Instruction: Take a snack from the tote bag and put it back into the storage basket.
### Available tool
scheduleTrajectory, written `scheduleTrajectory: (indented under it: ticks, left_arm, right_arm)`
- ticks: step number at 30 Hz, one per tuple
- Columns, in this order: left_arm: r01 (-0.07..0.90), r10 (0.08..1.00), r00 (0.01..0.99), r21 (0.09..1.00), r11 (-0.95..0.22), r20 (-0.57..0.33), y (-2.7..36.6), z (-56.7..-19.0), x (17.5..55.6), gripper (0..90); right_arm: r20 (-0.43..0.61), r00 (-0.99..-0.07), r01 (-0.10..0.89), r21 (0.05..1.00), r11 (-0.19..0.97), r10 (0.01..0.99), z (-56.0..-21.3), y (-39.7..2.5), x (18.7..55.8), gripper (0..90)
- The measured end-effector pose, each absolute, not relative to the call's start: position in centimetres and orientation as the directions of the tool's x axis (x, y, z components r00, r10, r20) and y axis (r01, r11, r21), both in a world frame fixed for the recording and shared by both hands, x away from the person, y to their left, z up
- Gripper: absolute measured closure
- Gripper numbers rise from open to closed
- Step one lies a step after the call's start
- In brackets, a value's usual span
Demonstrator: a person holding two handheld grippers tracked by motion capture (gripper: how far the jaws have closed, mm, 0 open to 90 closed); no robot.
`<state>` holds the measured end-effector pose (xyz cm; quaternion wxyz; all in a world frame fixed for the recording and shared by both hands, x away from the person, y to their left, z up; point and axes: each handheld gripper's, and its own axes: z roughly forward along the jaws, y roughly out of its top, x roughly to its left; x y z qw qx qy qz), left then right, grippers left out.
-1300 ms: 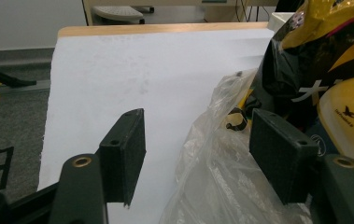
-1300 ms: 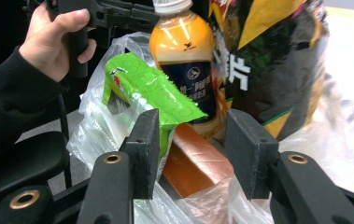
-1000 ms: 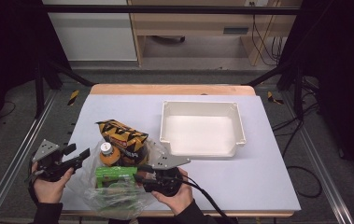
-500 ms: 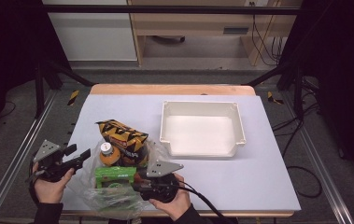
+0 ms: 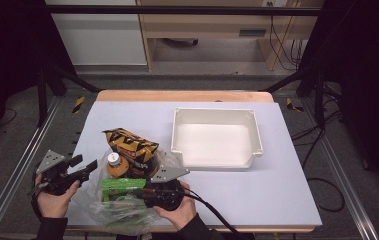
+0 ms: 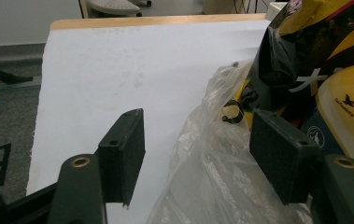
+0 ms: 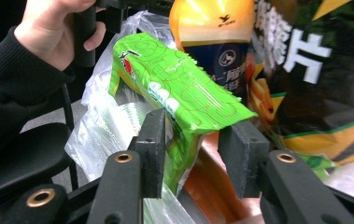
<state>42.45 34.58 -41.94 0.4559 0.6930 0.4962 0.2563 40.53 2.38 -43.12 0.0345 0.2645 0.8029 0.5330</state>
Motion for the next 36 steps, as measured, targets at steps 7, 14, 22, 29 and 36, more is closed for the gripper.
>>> scheduleTrajectory:
  ticks: [7,14,22,29,36]
  left_arm:
    - [0.454,0.921,0.377,0.886,-0.093,-0.097,34.6,-41.9,42.4,35.3]
    - [0.457,0.919,0.382,0.884,-0.099,-0.095,34.4,-41.9,42.4,34.6]
    - [0.452,0.918,0.386,0.886,-0.104,-0.089,34.3,-41.9,42.4,33.8]
    - [0.452,0.919,0.384,0.886,-0.103,-0.089,34.4,-41.9,42.4,33.7]
    - [0.451,0.919,0.383,0.887,-0.102,-0.089,34.4,-41.8,42.4,33.6]
  right_arm:
    - [0.25,-0.861,0.406,0.862,0.303,0.444,-43.6,3.3,40.9,62.8]
    - [0.272,-0.874,0.405,0.865,0.295,0.403,-43.4,3.1,40.8,74.9]
    - [0.246,-0.882,0.371,0.888,0.27,0.402,-42.2,2.6,40.3,76.4]
    - [0.198,-0.888,0.314,0.92,0.233,0.414,-39.9,1.7,39.8,76.6]
    - [0.166,-0.887,0.279,0.937,0.212,0.432,-37.9,0.4,39.9,76.5]
